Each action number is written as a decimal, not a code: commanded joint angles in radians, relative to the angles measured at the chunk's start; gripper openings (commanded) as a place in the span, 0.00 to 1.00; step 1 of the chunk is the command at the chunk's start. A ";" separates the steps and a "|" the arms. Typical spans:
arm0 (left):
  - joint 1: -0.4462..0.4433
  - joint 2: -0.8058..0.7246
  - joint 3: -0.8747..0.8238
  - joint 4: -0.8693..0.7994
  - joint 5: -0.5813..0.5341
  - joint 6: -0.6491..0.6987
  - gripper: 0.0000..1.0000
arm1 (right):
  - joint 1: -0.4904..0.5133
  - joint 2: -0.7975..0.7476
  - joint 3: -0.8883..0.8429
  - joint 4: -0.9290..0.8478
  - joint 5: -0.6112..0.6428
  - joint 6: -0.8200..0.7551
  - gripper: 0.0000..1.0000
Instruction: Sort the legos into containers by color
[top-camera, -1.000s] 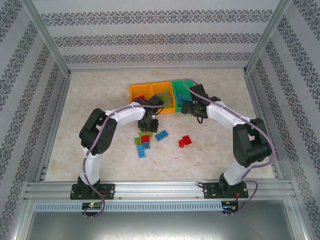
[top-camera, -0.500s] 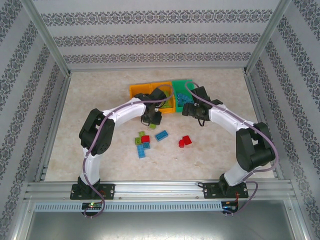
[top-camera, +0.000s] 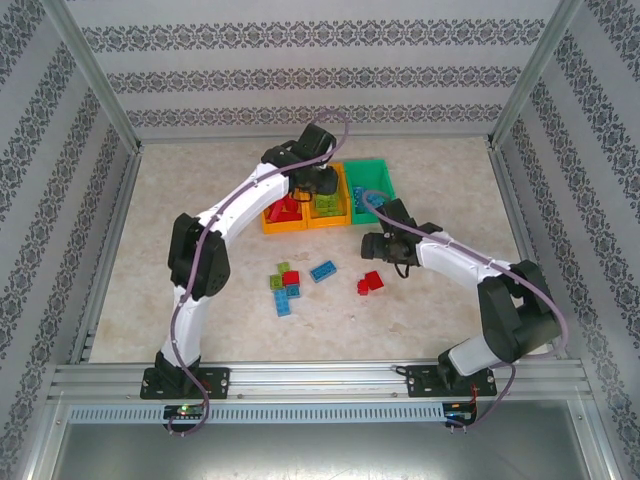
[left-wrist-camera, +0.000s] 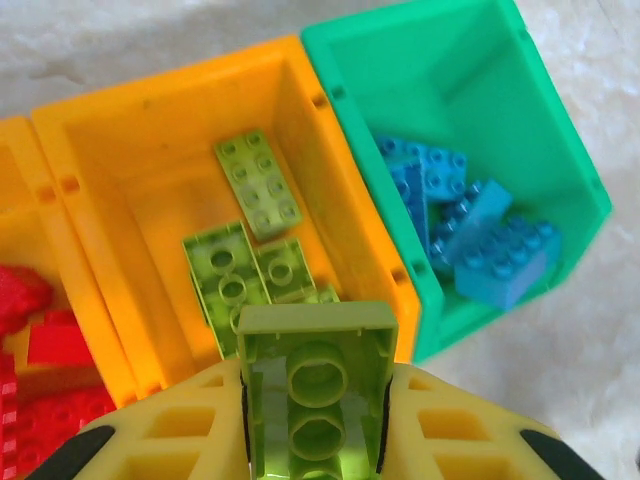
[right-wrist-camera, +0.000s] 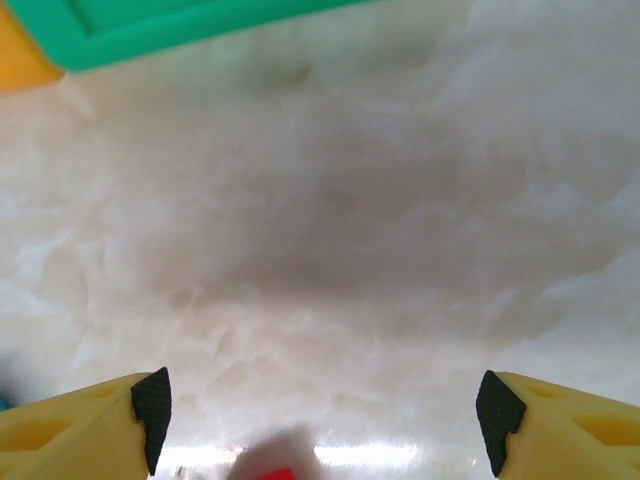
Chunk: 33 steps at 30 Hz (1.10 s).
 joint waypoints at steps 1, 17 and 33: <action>0.038 0.091 0.079 -0.029 0.048 0.019 0.27 | 0.038 -0.049 -0.035 -0.011 -0.005 0.017 0.82; 0.105 0.222 0.176 0.044 0.163 -0.060 0.36 | 0.084 -0.179 -0.195 -0.010 -0.077 0.071 0.82; 0.090 0.175 0.099 0.095 0.277 -0.086 0.67 | 0.111 -0.043 -0.134 -0.017 -0.072 0.073 0.75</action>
